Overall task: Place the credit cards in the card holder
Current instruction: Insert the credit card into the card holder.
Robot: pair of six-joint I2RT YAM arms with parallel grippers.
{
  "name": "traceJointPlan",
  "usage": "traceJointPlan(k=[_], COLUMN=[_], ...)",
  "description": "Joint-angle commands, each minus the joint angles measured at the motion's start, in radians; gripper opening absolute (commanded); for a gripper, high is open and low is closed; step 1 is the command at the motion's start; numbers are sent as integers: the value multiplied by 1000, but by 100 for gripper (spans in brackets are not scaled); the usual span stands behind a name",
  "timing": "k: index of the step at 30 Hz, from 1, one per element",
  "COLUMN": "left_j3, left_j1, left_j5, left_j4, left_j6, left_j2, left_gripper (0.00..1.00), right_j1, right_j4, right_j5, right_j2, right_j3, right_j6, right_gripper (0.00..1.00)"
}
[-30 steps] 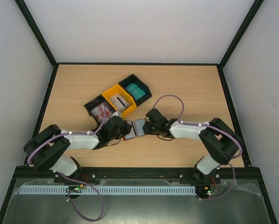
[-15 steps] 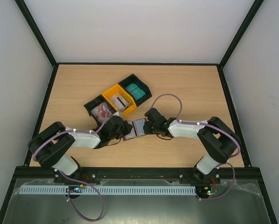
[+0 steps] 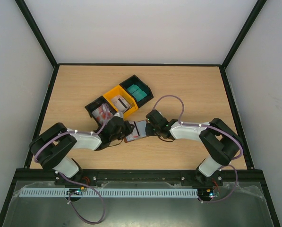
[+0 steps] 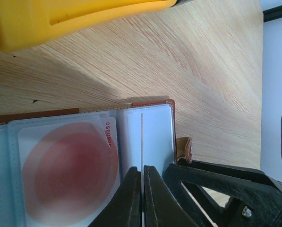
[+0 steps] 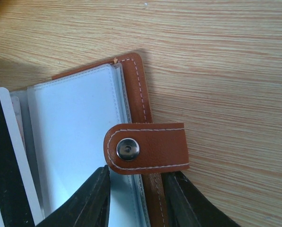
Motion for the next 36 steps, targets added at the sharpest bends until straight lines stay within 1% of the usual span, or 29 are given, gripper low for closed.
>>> traceJointPlan(k=[1, 10, 19, 31, 36], left_j3=[-8, 1, 19, 21, 19], left_j1=[6, 6, 6, 6, 6], left_j5=[-2, -5, 24, 45, 19], left_j4=[29, 0, -38, 17, 34], left_j6=[-19, -28, -51, -32, -15], left_j2=[26, 69, 102, 135, 133], left_gripper=[3, 3, 3, 7, 8], right_j1=[1, 2, 6, 13, 15], right_j4=[-116, -110, -106, -98, -95], right_j5=[37, 37, 36, 32, 29], right_j2=[64, 71, 79, 83, 84], right_j3=[-55, -56, -55, -58, -60], right_j6=[18, 28, 35, 47, 48], right_gripper=[32, 32, 32, 31, 31])
